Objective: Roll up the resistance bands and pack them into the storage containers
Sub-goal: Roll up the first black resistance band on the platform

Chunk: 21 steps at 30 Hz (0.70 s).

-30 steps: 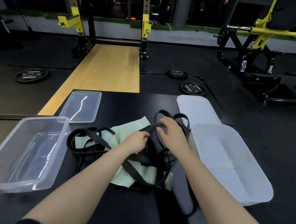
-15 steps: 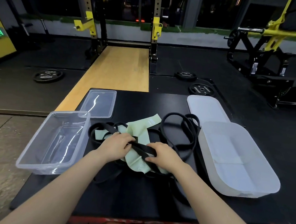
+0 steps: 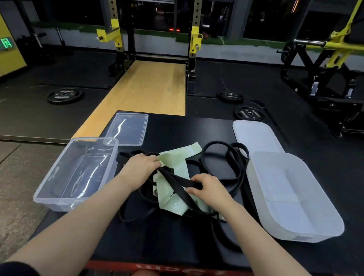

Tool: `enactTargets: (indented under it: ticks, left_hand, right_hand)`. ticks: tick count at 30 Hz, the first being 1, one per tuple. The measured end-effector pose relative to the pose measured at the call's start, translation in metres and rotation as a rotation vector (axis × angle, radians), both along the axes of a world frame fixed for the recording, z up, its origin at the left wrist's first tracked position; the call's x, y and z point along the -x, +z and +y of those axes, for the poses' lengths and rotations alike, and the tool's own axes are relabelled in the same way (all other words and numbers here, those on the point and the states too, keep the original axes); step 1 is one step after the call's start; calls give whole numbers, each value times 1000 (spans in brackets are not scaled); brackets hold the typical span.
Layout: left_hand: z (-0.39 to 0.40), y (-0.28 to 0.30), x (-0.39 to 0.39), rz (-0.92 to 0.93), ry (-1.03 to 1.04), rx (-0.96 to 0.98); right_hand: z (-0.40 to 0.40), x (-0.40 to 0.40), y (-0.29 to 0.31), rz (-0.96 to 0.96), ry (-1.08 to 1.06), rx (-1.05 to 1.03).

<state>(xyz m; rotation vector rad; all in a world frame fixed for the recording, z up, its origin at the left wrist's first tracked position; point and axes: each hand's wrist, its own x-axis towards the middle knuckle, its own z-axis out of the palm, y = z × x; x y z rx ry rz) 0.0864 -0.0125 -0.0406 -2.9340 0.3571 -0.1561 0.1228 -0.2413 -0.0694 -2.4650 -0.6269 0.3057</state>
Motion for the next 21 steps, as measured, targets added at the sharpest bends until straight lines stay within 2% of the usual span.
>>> enactTargets:
  ticks: [7, 11, 16, 18, 21]
  left_hand:
    - [4, 18, 1, -99, -204, 15]
    - [-10, 29, -6, -191, -275, 5]
    - [-34, 32, -17, -303, -305, 133]
    - [-44, 33, -17, -259, -268, 213]
    - [-47, 21, -18, -32, -18, 211]
  right_hand:
    - [29, 14, 10, -48, -29, -122]
    - [42, 20, 18, -42, -143, -277]
    - [28, 18, 22, -144, -289, -412]
    - [19, 15, 24, -189, -343, -398]
    - [3, 9, 26, -256, -422, -379]
